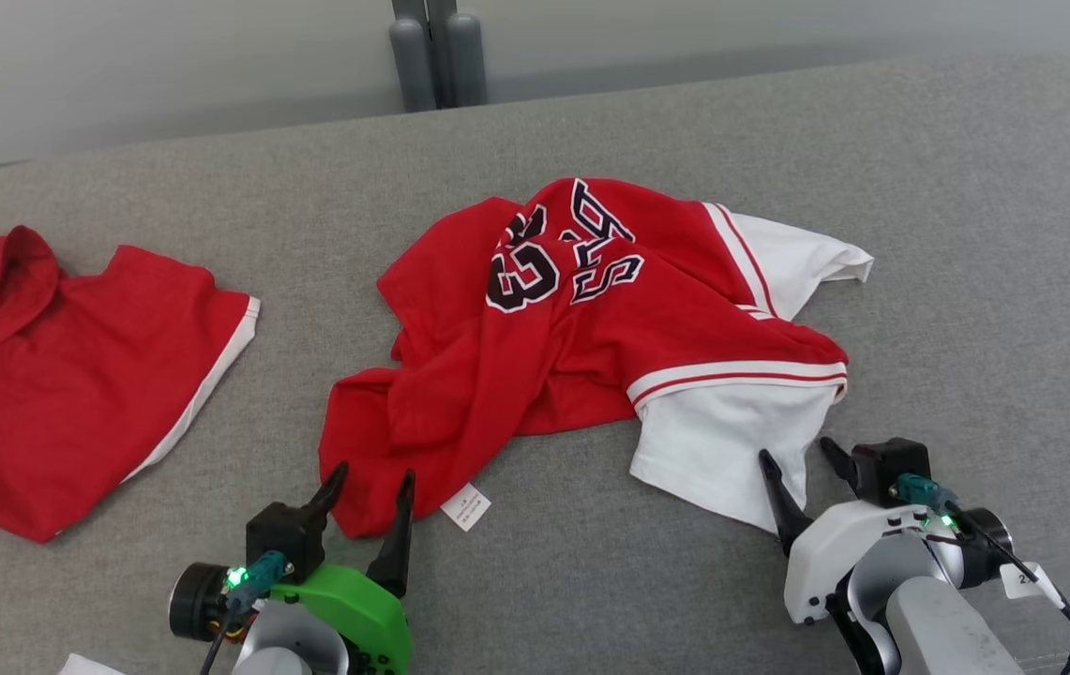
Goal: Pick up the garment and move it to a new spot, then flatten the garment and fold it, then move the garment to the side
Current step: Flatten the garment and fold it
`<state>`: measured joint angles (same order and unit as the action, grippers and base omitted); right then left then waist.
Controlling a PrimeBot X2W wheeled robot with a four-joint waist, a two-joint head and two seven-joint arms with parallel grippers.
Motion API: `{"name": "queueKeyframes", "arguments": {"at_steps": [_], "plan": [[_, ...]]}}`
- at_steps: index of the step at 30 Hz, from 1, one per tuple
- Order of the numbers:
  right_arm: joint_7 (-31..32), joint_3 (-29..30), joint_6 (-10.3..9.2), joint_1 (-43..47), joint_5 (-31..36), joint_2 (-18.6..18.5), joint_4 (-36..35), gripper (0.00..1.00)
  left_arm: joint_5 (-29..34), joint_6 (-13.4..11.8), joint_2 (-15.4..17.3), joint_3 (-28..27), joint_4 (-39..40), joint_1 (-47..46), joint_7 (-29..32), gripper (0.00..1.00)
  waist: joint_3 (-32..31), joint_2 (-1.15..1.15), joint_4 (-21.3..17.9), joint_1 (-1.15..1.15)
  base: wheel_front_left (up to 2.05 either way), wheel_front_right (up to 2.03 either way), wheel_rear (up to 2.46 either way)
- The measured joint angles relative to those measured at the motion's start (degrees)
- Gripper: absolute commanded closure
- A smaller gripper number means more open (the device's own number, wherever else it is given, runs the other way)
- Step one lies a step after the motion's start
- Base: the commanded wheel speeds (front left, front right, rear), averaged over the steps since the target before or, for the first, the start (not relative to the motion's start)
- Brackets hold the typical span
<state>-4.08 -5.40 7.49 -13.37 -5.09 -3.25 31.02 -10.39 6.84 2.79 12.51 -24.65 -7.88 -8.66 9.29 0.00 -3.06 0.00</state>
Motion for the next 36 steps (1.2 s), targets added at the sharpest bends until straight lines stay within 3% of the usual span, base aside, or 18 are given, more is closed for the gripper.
{"name": "queueKeyframes", "arguments": {"at_steps": [12, 14, 15, 21, 25, 26, 27, 32, 36], "plan": [[1.74, -3.34, -0.4, -1.64, -3.89, -0.62, 2.2, 0.0, -3.74, 0.4, 1.55, 3.34, -2.69, -0.34, 1.6, 0.0, 3.9, 0.0, 1.1, 0.0, 0.0, 0.0, 0.0], [2.14, -3.86, -0.44, -1.83, -4.48, -0.74, 2.38, 0.0, -3.92, 0.4, 1.69, 3.94, -2.63, -0.25, 1.63, 0.4, 3.73, 0.0, 1.14, 0.0, 0.0, 0.0, 0.0], [2.5, -4.25, -0.45, -1.93, -4.72, -0.83, 2.45, 0.0, -4.35, 0.4, 1.68, 4.25, -2.46, -0.06, 1.78, 0.55, 3.63, 0.0, 1.15, 0.0, 0.0, 0.0, 0.0], [3.83, -5.24, -0.46, -1.76, -5.92, -0.83, 2.0, 0.0, -5.32, 0.45, 2.0, 5.97, -0.3, 2.03, 2.35, 0.67, 2.96, 0.0, 1.14, 0.0, 0.0, 0.0, 0.0], [4.94, -6.31, -0.46, -0.98, -7.12, -0.79, 1.22, 0.0, -6.72, 0.46, 2.59, 6.45, 0.77, 3.11, 3.13, 1.0, 2.55, 0.0, 1.26, 0.0, 0.0, 0.0, 0.0], [5.27, -6.69, -0.46, -0.92, -7.88, -0.82, 1.12, 0.61, -6.72, 0.46, 2.82, 6.53, 0.8, 3.2, 3.47, 1.0, 2.44, 0.0, 1.29, 0.0, 0.0, 0.0, 0.0], [5.53, -7.12, -0.46, -0.82, -9.13, -0.86, 0.94, 1.0, -6.88, 0.47, 2.99, 6.55, 0.84, 3.22, 3.56, 1.0, 2.34, 0.0, 1.28, 0.0, 0.0, 0.0, 0.0], [6.6, -8.45, -0.15, -0.05, -17.57, 0.23, -1.01, 1.0, -12.15, 0.48, 2.88, 4.98, 3.12, 4.09, 5.16, 1.0, 1.39, 0.0, 0.77, 0.0, 0.0, 0.0, 0.0], [7.71, -6.11, -0.08, 1.9, -29.06, -0.09, -11.44, 1.0, -20.73, 0.48, 4.16, 3.59, 14.03, 5.19, 6.72, 1.0, 0.23, 0.0, 0.02, 0.0, 0.0, 0.0, 0.0]]}}
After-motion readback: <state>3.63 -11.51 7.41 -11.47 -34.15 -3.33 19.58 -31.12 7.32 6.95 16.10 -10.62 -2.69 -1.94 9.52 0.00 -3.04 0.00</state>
